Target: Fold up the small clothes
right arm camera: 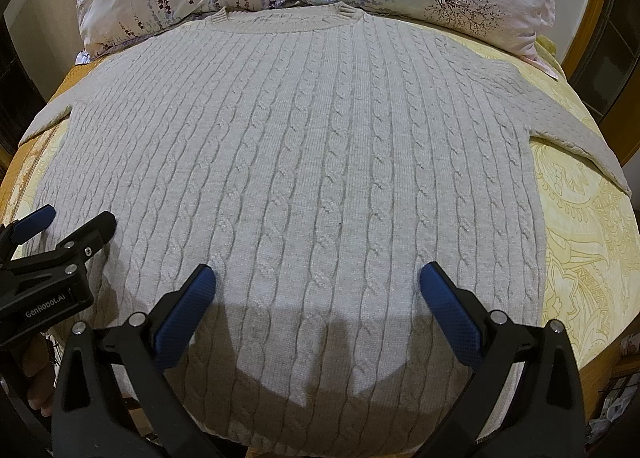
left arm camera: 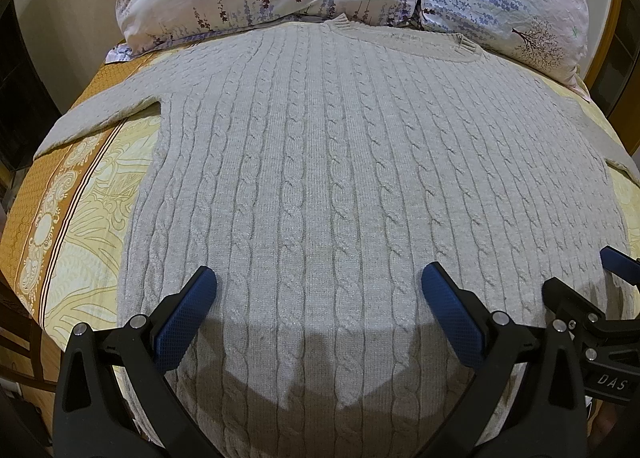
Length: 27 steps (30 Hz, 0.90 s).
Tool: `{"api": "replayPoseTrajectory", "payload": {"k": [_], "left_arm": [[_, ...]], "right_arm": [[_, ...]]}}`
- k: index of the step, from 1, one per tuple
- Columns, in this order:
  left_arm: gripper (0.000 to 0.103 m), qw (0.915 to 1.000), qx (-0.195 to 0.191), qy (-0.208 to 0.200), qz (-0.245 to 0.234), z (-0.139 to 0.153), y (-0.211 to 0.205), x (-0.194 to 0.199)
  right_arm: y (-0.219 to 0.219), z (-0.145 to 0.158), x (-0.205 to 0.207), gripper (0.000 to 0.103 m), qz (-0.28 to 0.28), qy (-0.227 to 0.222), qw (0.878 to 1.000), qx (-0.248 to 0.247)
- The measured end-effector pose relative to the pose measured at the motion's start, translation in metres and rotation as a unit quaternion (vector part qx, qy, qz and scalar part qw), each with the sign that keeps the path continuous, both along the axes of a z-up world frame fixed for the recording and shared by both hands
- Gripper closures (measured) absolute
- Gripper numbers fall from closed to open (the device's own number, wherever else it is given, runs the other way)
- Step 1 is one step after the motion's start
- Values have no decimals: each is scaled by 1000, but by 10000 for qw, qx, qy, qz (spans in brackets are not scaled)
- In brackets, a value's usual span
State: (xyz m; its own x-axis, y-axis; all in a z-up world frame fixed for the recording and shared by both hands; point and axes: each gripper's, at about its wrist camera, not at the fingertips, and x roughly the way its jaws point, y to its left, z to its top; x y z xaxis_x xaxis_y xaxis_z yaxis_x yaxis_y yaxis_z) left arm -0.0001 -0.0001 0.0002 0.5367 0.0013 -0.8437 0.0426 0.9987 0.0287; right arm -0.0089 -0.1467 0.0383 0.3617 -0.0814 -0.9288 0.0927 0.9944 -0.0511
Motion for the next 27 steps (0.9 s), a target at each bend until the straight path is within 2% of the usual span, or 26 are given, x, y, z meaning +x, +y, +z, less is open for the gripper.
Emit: {"api": "replayPoseTrajectory", "payload": {"k": [18,27], "left_arm": [[1,10000,3,51,-11,2,0,3],[1,9998,26,166,-137,2,0,8]], "right_arm": [[-2,-1,1,2,109,-49,9999,21],[-6,-1,-5,2,394,-332,9986,104]]}}
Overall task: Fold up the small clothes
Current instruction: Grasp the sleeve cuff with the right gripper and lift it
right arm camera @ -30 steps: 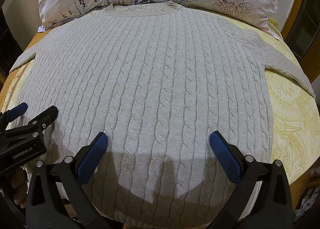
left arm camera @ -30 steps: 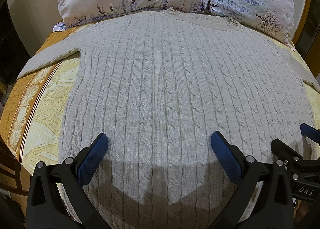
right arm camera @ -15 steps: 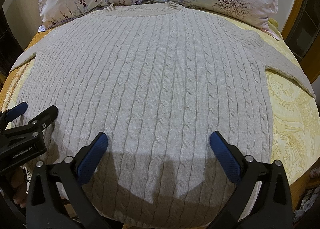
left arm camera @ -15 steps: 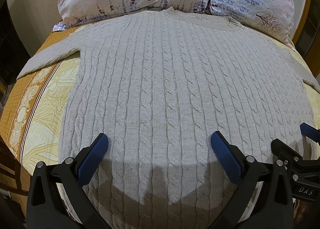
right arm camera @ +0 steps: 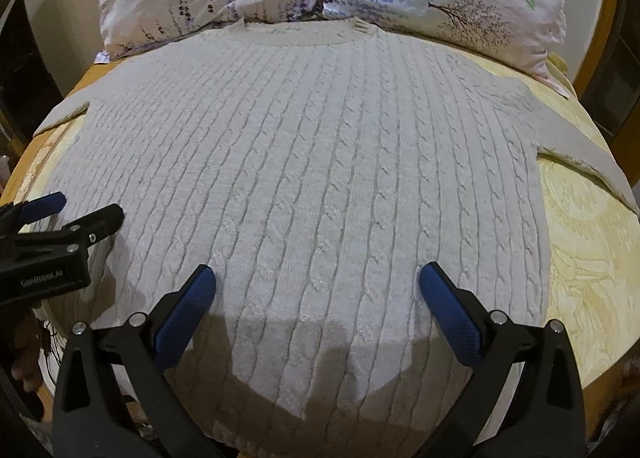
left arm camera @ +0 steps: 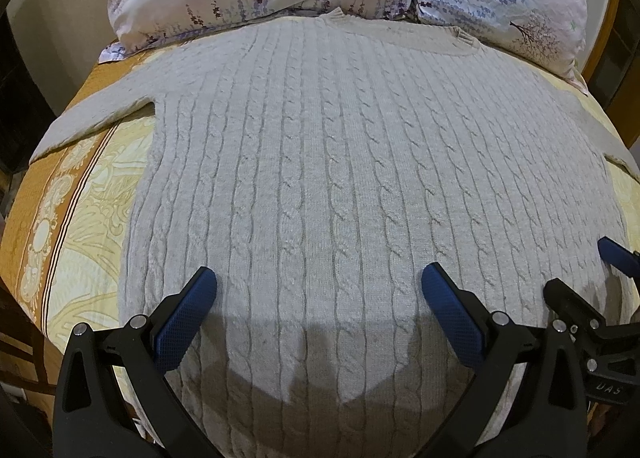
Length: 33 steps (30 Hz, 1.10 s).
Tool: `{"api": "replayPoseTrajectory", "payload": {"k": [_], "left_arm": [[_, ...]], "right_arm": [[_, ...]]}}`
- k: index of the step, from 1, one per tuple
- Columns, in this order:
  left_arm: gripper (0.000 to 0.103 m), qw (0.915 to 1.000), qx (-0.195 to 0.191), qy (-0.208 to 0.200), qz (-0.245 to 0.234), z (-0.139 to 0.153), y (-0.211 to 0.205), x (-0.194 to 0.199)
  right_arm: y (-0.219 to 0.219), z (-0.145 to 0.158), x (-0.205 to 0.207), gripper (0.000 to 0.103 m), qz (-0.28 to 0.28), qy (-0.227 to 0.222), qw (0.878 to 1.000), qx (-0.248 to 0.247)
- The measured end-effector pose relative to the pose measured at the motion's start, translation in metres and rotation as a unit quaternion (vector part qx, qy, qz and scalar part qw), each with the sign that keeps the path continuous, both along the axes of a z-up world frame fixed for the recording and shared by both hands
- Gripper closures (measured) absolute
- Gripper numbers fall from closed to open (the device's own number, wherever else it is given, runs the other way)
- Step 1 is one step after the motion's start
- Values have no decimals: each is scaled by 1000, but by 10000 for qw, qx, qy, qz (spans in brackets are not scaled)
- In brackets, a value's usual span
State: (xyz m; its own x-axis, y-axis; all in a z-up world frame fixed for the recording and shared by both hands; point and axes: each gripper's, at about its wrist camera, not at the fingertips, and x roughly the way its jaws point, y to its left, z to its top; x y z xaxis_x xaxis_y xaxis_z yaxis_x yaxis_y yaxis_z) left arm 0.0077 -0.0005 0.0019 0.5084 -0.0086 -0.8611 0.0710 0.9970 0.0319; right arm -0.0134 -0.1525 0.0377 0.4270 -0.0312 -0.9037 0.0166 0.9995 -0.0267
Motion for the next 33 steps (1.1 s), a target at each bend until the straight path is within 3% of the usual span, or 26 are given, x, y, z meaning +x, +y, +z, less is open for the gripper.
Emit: {"api": "replayPoseTrajectory", "payload": {"k": [3,5,9,12,13,18,21,25,28,33], "left_arm": [[1,10000,15,63,-75,0,-1,3],[1,9998,18,100,-142,0,-1,5],[1,9996,-13,50,-274,1,1,7],[1,9997,-50,-38,-253,2,5,12],[1,9997,-106,-58,-220,3,7,14],[1,9989,-427,-209,-9,11,21,28],[1,9981,-530,-302,79,15,26,34],[1,9970,-676,-355,153,18,28,38],[1,9956,-851,-351,160,19,28,40],[1,9937,-1047,-347,222,20,28,45]], "right_arm": [[-8,0,4,2,-7,-11,10000,36],[-28,4,12,2,-296,-16,9995,73],[-100,15,28,5,-1342,-233,9889,595],[-175,26,35,14,-2387,-521,9617,1245],[-204,30,36,15,-2796,-645,9471,1437],[-310,28,33,31,-4119,-903,8872,1872],[-346,18,28,41,-4594,-899,8568,2162],[-371,6,19,52,-4916,-1044,8276,2500],[-381,2,21,61,-4996,-1074,8215,2530],[-387,-4,20,78,-5006,-1115,8217,2486]]}}
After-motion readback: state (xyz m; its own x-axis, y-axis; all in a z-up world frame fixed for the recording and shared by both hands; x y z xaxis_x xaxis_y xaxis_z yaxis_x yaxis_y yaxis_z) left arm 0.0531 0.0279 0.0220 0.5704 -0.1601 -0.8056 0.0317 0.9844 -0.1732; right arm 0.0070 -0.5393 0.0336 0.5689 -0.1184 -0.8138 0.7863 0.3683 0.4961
